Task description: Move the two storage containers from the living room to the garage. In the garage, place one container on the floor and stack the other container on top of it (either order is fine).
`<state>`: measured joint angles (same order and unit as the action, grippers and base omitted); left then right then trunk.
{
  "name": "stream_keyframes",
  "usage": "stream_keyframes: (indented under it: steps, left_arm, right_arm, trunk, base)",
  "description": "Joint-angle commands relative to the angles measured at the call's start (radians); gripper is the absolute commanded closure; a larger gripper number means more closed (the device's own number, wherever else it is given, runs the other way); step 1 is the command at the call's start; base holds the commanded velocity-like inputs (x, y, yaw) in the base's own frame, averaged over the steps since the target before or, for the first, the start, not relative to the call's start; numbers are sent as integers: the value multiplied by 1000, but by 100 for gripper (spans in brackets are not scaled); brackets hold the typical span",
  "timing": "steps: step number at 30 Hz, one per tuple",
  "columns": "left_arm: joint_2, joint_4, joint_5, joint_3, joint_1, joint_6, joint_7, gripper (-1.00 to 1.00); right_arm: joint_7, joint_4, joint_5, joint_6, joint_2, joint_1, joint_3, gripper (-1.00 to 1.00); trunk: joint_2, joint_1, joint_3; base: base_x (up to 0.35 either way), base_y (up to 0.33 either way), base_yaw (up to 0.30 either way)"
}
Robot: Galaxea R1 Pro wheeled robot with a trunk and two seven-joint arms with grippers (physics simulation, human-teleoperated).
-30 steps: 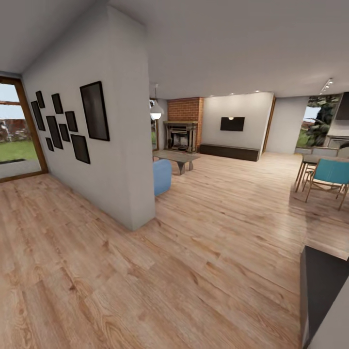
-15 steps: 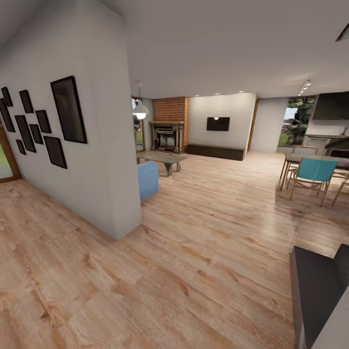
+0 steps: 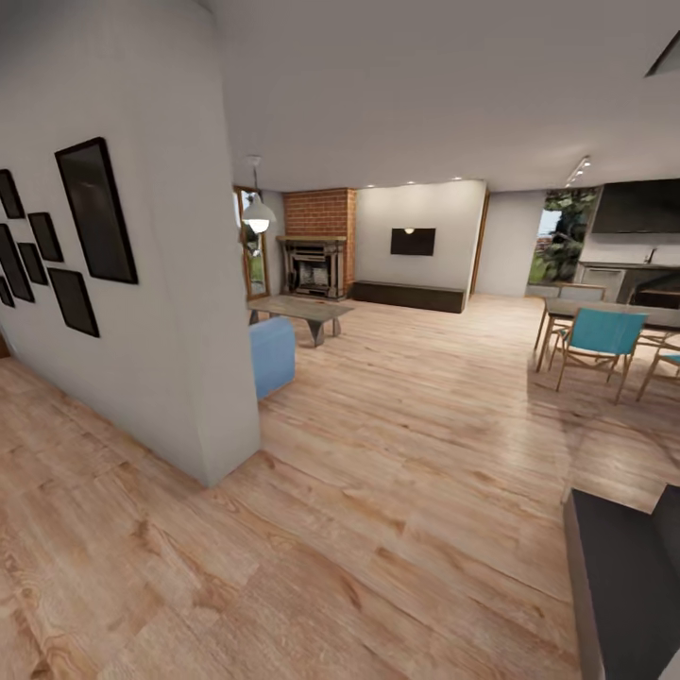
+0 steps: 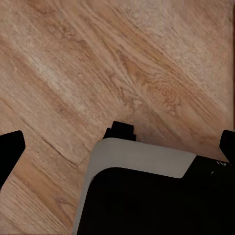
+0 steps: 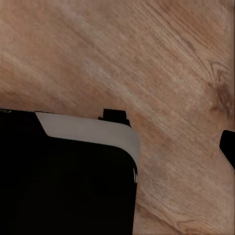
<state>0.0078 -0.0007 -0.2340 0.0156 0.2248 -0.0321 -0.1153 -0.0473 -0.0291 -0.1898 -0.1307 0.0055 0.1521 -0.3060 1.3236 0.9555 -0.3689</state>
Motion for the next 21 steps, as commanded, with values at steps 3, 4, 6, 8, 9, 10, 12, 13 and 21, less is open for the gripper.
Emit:
stream_keyframes:
  steps: [3, 4, 6, 8, 9, 10, 12, 13, 21]
  left_arm:
    - [0, 1, -7, 1, 1, -3, -1, -100]
    - [0, 1, -7, 1, 1, -3, -1, -100]
    - [0, 1, -7, 2, 1, -3, -1, -100]
    - [0, 1, -7, 2, 1, -3, -1, -100]
    - [0, 1, -7, 2, 1, -3, -1, -100]
    - [0, 1, -7, 2, 1, -3, -1, -100]
    - [0, 1, -7, 2, 1, -4, -1, -100]
    - [0, 1, -7, 2, 1, -5, -1, -100]
    - [0, 1, -7, 1, 1, -7, -1, -100]
  right_arm:
    - [-1, -3, -10, -6, 1, 1, -8, -100]
    - [-1, -3, -10, -6, 1, 1, -8, -100]
    - [-1, -3, -10, -6, 0, 1, -8, -100]
    - [-1, -3, -10, -6, 0, 1, -8, -100]
    - [-1, -3, -10, -6, -1, 1, -8, -100]
    - [-1, -3, -9, -6, -1, 1, -9, -100]
    - [0, -3, -7, -6, -1, 1, -10, -100]
    - [0, -3, -7, -6, -1, 1, -10, -100]
    - [1, -3, -8, -3, -1, 1, -11, -100]
  trunk:
    - [1, 1, -1]
    - [1, 1, -1]
    - [1, 1, -1]
    - [1, 1, -1]
    - [1, 1, -1]
    - [1, 1, -1]
    - [1, 1, -1]
    - [1, 1, -1]
    - [1, 1, -1]
  base:
    - [322, 0, -1]
    - [322, 0, 0]
    - [322, 0, 0]
    - [322, 0, 0]
    - [322, 0, 0]
    - [322, 0, 0]
    - [322, 0, 0]
    - [322, 0, 0]
    - [322, 0, 0]
